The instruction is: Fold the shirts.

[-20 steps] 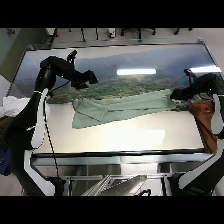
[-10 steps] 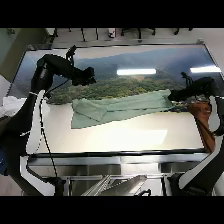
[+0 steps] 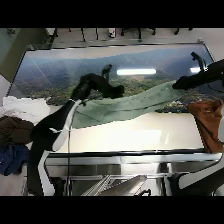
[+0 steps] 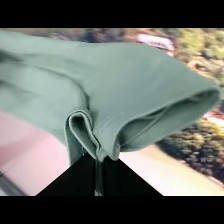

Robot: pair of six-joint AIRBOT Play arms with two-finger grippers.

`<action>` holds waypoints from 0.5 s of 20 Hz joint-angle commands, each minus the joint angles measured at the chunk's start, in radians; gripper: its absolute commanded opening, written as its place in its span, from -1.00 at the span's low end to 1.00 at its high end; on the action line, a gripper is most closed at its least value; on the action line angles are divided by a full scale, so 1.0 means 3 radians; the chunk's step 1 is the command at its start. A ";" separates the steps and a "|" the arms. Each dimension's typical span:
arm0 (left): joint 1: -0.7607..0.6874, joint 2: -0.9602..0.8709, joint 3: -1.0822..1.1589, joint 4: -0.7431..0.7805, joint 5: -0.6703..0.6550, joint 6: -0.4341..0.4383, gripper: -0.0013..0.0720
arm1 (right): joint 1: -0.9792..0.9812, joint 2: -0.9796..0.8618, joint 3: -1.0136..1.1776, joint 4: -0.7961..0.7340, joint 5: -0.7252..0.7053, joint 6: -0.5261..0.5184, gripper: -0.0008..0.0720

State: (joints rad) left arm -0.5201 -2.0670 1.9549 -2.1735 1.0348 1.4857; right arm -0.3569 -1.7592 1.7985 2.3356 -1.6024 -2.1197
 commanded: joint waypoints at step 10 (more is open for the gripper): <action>-0.0450 -0.0530 0.0278 -0.0474 0.0042 -0.0125 -0.89 | 0.0315 0.1080 -0.0010 0.0108 -0.0393 0.0362 -0.92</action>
State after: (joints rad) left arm -0.6643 -2.2536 2.0392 -2.2402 1.0164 1.4387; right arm -0.2733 -1.4586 1.7992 2.3611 -1.7123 -2.0357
